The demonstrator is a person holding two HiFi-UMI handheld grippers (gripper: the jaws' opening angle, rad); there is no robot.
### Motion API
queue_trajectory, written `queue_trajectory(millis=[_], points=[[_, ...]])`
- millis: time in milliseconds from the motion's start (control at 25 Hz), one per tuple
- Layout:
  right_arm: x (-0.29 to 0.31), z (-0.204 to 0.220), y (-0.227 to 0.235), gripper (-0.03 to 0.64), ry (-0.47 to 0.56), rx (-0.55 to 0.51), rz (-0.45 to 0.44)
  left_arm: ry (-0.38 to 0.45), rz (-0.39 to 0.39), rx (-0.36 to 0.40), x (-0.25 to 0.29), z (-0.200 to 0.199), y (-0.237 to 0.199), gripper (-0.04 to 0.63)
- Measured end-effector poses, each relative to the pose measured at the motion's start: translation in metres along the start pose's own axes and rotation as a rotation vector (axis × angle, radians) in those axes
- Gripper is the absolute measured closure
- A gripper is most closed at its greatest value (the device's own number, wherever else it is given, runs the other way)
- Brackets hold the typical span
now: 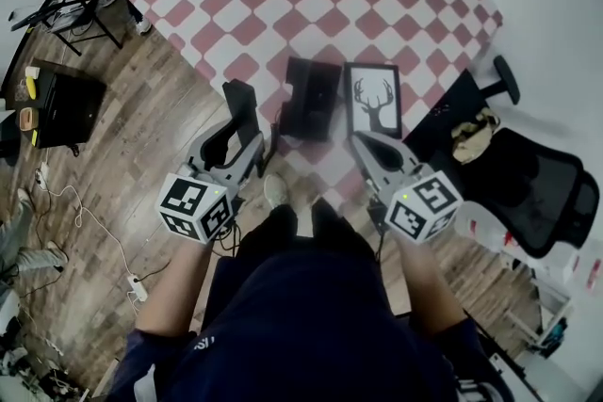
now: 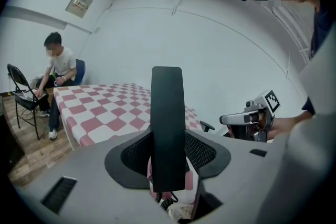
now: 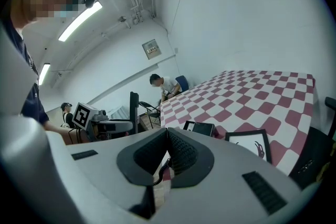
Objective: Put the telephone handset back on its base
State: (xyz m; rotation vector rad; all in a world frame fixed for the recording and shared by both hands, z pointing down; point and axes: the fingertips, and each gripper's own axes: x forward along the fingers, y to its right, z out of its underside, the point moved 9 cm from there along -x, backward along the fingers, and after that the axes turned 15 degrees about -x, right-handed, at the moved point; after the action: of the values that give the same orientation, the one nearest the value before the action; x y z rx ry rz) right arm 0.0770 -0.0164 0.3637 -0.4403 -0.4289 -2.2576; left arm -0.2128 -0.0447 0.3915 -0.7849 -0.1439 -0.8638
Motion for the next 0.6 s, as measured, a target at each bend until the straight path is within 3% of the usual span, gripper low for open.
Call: queue_trajectory(millis=[600], points=[[0.001, 0.019, 0.071, 0.600, -0.053, 0.036, -0.105, -0.112, -0.120, -0.055, 0.071, 0.024, 0.006, 0.377]])
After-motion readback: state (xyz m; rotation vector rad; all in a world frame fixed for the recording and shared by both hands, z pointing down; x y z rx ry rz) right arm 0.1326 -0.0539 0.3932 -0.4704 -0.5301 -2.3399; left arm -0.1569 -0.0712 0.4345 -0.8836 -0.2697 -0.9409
